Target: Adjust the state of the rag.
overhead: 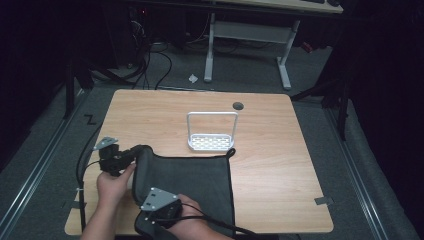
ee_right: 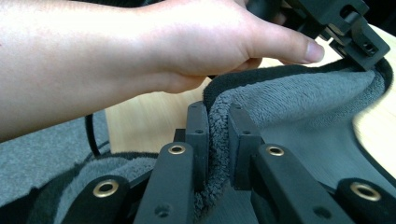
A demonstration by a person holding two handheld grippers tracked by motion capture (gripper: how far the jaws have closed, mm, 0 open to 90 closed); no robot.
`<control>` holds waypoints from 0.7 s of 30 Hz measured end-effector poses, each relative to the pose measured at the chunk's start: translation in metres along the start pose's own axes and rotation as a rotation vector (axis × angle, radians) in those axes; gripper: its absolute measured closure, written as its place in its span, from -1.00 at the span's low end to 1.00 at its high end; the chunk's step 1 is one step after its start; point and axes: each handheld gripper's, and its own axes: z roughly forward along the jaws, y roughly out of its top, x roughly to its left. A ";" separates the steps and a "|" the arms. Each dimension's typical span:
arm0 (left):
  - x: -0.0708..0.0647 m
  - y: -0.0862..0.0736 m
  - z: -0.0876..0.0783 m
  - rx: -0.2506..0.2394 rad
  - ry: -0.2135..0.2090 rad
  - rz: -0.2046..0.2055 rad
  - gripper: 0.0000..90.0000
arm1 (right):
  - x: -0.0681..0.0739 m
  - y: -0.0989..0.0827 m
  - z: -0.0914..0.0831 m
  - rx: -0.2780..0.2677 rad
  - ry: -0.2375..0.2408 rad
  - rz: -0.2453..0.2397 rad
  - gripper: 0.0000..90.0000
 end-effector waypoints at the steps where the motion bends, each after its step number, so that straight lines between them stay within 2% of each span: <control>1: -0.008 0.000 0.006 0.008 -0.003 0.017 0.89 | -0.003 -0.005 -0.007 -0.001 -0.009 0.011 0.82; 4: -0.030 -0.001 0.026 0.021 -0.009 0.034 0.89 | -0.014 -0.021 -0.028 0.002 -0.047 0.042 0.82; 5: -0.041 -0.002 0.037 0.032 -0.016 0.050 0.89 | -0.019 -0.031 -0.039 0.008 -0.067 0.066 0.82; 6: -0.041 -0.002 0.037 0.032 -0.016 0.050 0.88 | -0.022 -0.037 -0.045 0.010 -0.077 0.081 0.82; 8: -0.054 -0.003 0.049 0.045 -0.028 0.061 0.88 | -0.026 -0.043 -0.051 0.010 -0.087 0.092 0.82; 9: -0.066 -0.003 0.058 0.049 -0.045 0.068 0.88 | -0.031 -0.055 -0.061 0.016 -0.108 0.112 0.82; 10: -0.066 -0.003 0.058 0.049 -0.045 0.068 0.88 | -0.034 -0.060 -0.066 0.018 -0.116 0.120 0.82; 11: -0.072 -0.002 0.063 0.052 -0.052 0.072 0.88 | -0.034 -0.060 -0.066 0.018 -0.116 0.120 0.82; 12: -0.078 -0.002 0.068 0.057 -0.058 0.080 0.88 | -0.038 -0.068 -0.074 0.027 -0.131 0.132 0.82; 13: -0.083 -0.002 0.072 0.062 -0.060 0.092 0.88 | -0.038 -0.068 -0.074 0.027 -0.131 0.132 0.82; 15: -0.097 0.000 0.082 0.068 -0.073 0.102 0.88 | -0.042 -0.077 -0.085 0.036 -0.146 0.149 0.82; 21: -0.113 0.001 0.097 0.094 -0.075 0.117 0.88 | -0.048 -0.090 -0.097 0.052 -0.172 0.163 0.82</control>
